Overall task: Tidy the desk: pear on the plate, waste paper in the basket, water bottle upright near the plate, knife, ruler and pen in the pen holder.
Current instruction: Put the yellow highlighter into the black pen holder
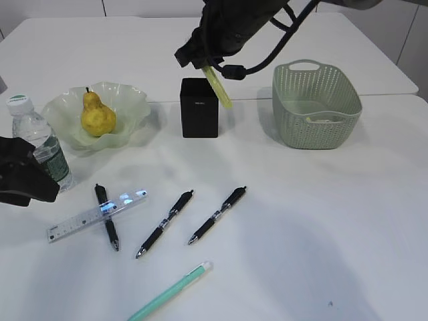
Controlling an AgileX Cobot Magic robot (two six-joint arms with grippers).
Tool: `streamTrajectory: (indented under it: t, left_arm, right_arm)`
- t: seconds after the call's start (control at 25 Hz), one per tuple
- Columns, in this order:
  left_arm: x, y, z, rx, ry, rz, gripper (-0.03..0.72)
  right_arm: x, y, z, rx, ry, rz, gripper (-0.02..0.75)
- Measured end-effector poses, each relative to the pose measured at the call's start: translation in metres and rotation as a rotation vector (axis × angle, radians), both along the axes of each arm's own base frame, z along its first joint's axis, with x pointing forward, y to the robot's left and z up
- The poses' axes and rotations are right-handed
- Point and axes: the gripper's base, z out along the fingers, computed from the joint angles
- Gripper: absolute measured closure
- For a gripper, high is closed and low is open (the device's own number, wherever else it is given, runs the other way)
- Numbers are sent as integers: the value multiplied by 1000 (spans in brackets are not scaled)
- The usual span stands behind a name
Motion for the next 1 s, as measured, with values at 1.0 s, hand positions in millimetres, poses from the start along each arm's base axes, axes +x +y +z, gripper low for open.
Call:
streamTrajectory:
  t: [1.0]
  left_arm:
    - [4,1,1,3,-35,22,347]
  right_arm:
    - [53,-30,9,373,-357,-207,612]
